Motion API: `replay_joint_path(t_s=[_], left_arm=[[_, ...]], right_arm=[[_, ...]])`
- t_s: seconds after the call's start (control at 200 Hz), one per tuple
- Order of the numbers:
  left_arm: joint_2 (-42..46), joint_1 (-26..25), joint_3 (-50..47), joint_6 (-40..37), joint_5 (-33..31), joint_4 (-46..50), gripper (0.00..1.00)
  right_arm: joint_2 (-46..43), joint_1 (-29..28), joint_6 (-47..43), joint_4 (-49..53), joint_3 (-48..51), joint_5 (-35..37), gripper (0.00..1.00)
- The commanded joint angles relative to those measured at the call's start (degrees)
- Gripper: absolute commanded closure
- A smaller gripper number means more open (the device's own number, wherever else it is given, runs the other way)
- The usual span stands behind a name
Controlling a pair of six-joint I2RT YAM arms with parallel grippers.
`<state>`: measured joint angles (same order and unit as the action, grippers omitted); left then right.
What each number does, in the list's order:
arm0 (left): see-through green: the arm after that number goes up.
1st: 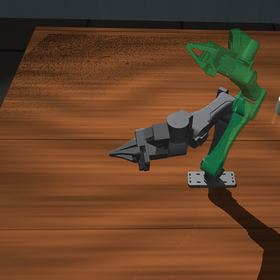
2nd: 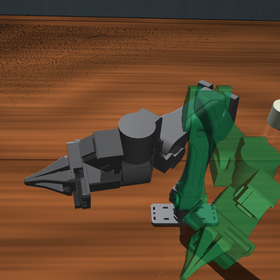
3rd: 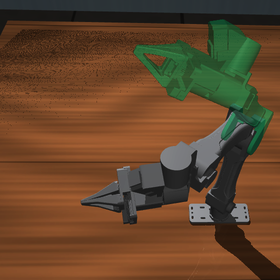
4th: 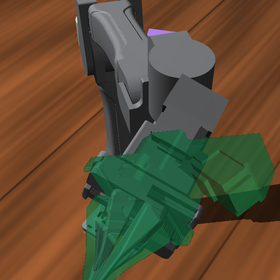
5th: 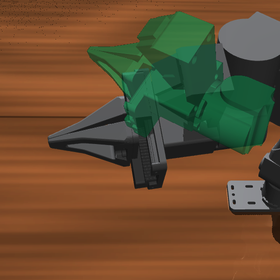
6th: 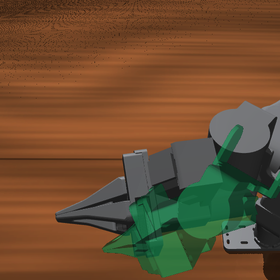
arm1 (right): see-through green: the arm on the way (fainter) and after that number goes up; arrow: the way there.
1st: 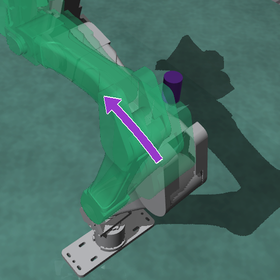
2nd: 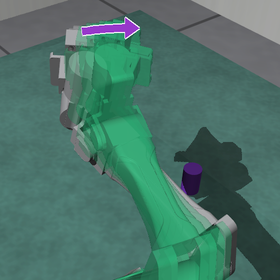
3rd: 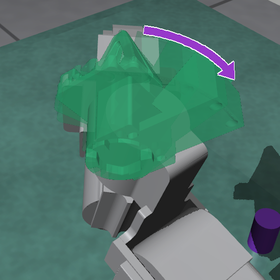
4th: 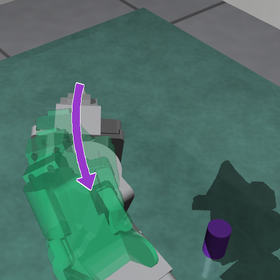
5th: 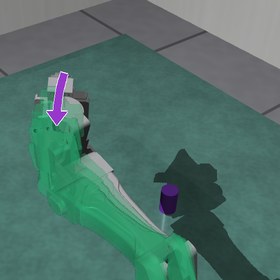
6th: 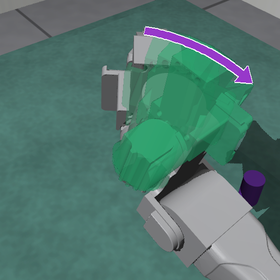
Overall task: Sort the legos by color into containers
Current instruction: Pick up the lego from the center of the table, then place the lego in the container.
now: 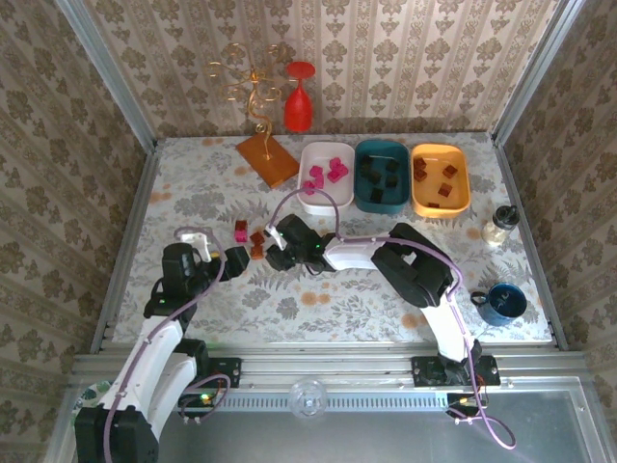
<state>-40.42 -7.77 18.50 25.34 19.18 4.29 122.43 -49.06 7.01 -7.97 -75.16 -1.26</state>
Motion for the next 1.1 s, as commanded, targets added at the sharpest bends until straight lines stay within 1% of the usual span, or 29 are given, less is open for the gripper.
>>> replay_joint_path(t_s=[0.0,0.105,0.205,0.33,0.38,0.395,0.415,0.45,0.51,0.585,0.72,0.8,0.91,0.995,1.095], left_arm=[[0.02,0.30,-1.04,1.29,1.78,-2.91,0.08],[-1.64,-0.83,-2.03,3.66,3.40,-8.37,0.09],[-4.09,-4.76,-1.73,4.28,1.65,-12.96,0.09],[-10.00,-13.91,1.38,0.91,-5.87,-17.35,0.09],[-13.98,-17.63,3.75,-1.25,-8.44,-18.21,0.10],[-15.30,-18.01,4.80,-1.86,-9.03,-18.38,0.10],[-17.13,-20.48,6.07,-2.70,-9.49,-18.60,0.10],[-20.30,-22.71,8.37,-4.16,-10.32,-19.04,0.11],[-25.75,-25.99,12.53,-6.15,-11.16,-19.61,0.11],[-31.89,-29.24,17.89,-7.65,-10.96,-20.54,0.12],[-41.05,-33.07,26.42,-9.05,-8.93,-22.42,0.12],[-46.26,-34.12,31.56,-9.54,-8.11,-22.04,0.11],[-51.72,-34.57,36.44,-8.20,-5.58,-22.48,0.12],[-54.16,-34.74,38.92,-7.30,-4.32,-22.64,0.12],[-55.72,-35.03,40.93,-7.26,-3.91,-22.36,0.12]], right_arm=[[-0.18,0.98,1.26,-3.81,3.13,0.43,0.60],[-3.71,2.80,2.90,-7.59,7.75,0.91,0.63],[-9.02,5.27,5.38,-12.08,13.80,0.07,0.64],[-16.43,9.84,8.66,-16.52,21.44,-2.52,0.65],[-19.44,12.07,10.01,-17.83,24.13,-4.03,0.66],[-20.29,12.77,10.43,-18.13,24.95,-4.40,0.66],[-21.48,13.69,10.99,-18.52,25.90,-4.91,0.66],[-23.37,15.33,11.79,-18.97,27.36,-5.76,0.66],[-26.51,17.81,12.36,-18.59,29.14,-6.43,0.66],[-30.09,20.83,12.69,-16.28,30.19,-5.43,0.66],[-35.30,26.81,13.92,-9.49,28.98,0.23,0.67],[-34.62,31.36,15.16,-5.24,25.50,0.78,0.67],[-29.61,36.48,16.69,-3.14,20.31,0.27,0.68],[-24.64,38.14,17.05,-0.67,14.94,0.45,0.68],[-18.28,38.41,16.38,4.24,7.04,0.66,0.68]])
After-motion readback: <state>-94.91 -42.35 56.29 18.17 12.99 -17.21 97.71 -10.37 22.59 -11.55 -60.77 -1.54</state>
